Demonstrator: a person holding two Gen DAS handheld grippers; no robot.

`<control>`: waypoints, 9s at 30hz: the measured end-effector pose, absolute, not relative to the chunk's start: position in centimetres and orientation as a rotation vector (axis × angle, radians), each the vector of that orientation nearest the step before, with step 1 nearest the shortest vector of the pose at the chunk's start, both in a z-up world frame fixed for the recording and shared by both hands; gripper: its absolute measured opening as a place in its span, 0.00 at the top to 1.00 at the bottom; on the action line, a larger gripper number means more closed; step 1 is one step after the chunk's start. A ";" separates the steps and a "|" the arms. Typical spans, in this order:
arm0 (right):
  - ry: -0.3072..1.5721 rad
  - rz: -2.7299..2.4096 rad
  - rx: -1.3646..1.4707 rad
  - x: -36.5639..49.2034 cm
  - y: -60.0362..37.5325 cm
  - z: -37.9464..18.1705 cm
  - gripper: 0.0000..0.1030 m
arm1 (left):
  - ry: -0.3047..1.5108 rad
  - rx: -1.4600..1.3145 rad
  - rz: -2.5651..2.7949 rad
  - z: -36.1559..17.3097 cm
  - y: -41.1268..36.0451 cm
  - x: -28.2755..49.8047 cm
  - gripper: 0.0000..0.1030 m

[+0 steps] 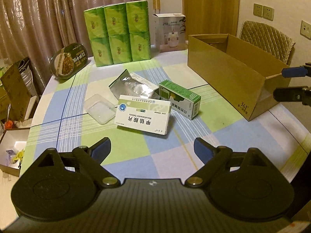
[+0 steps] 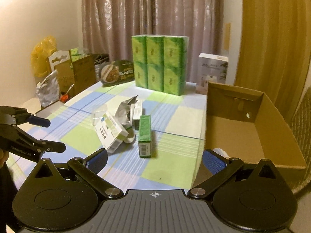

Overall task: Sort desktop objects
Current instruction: 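Move both tools back over the remaining items on the table, then grasp the tall green box upright with the right tool, then grasp the white medicine box with the left tool while the right tool holds the green box, then lift and carry the medicine box and green box toward the cardboard box with both tools, then open the left tool dropping the medicine box while the right tool releases the green box into the box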

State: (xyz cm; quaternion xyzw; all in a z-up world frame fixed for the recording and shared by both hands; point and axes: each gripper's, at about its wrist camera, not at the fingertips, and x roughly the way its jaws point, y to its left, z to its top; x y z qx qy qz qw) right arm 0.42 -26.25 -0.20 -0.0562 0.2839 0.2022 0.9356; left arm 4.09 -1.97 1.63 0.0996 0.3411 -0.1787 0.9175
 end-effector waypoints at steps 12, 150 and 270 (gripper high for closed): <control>0.635 0.494 -0.150 2.9 -22.9 -1.4 0.02 | 0.748 0.187 -0.349 0.3 -0.9 5.7 0.11; 0.867 0.584 -0.301 8.5 -18.6 -10.0 0.36 | 0.997 0.286 -0.285 -6.9 -2.8 12.2 0.35; 0.618 0.114 -0.019 11.6 -43.8 2.0 0.73 | 0.772 0.070 -0.679 5.5 -28.5 19.4 0.29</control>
